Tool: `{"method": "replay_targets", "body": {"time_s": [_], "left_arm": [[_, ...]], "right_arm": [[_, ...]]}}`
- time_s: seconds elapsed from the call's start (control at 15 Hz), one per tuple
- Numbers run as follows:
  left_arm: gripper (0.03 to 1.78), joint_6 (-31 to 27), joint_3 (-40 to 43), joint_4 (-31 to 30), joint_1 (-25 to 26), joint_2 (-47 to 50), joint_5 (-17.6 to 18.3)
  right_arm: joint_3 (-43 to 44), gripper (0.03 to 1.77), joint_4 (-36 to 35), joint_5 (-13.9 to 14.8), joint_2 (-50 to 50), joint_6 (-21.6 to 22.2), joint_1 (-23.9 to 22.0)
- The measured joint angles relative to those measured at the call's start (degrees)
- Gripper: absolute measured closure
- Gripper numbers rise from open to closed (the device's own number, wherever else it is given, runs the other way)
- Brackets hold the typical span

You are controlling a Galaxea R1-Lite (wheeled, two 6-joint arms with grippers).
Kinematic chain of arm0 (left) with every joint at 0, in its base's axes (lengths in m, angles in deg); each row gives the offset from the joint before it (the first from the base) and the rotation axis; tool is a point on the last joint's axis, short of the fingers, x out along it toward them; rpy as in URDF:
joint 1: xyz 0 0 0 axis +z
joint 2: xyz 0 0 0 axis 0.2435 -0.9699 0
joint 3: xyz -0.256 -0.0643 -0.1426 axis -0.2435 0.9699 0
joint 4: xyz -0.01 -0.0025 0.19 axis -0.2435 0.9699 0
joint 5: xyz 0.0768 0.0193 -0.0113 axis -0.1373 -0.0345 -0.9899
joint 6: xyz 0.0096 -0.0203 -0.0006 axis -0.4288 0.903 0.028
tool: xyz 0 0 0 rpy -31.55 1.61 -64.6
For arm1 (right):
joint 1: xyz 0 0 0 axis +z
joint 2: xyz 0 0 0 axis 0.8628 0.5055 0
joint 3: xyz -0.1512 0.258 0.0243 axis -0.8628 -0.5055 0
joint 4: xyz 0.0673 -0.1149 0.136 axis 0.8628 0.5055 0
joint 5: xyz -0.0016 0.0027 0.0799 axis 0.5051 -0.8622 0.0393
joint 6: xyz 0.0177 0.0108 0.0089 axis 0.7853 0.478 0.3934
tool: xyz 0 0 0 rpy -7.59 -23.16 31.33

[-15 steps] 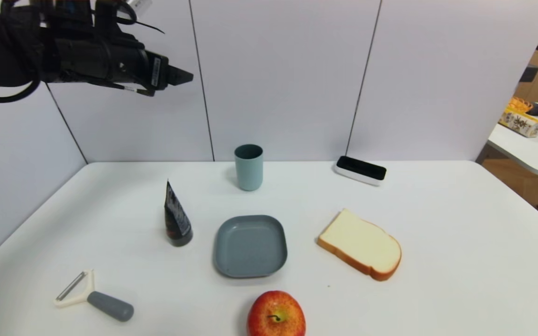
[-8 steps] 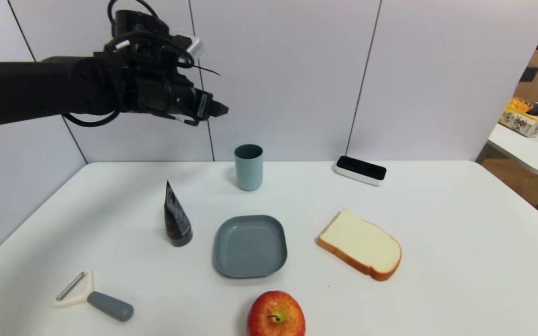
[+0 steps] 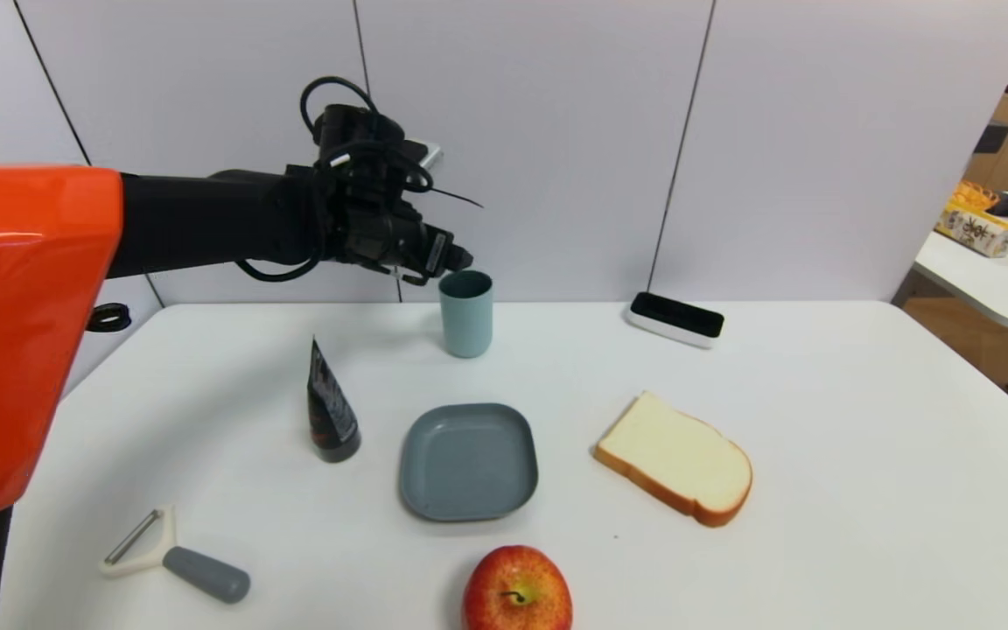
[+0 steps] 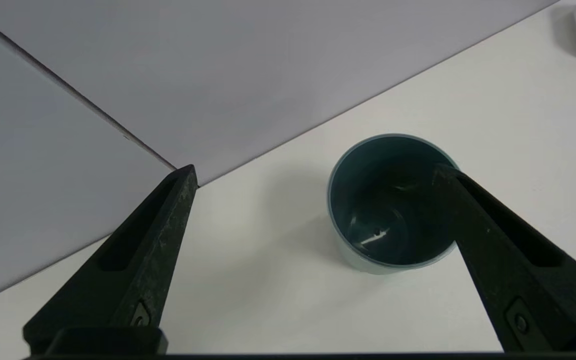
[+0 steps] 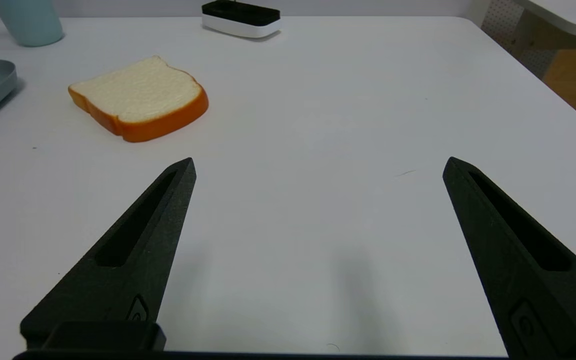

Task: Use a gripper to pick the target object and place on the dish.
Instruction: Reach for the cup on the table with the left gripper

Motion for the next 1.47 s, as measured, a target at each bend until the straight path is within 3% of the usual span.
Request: {"method": "replay_targets", "body": {"time_s": [0.27, 0.6, 1.07, 1.47], "left_arm": [[0.12, 0.0, -1.5, 0.4, -0.7, -2.3, -1.8], [0.12, 0.0, -3.6, 7.8, -0.7, -3.1, -3.2], [0.12, 0.1, -4.9, 7.7, -0.7, -3.2, -6.3], [0.12, 0.1, -5.0, 7.7, -0.7, -3.6, -6.6]], "right_arm": [[0.0, 0.09, 0.0, 0.0, 0.0, 0.0, 0.0], [0.0, 0.09, 0.0, 0.0, 0.0, 0.0, 0.0], [0.0, 0.09, 0.0, 0.0, 0.0, 0.0, 0.0], [0.0, 0.09, 0.0, 0.0, 0.0, 0.0, 0.0]]}}
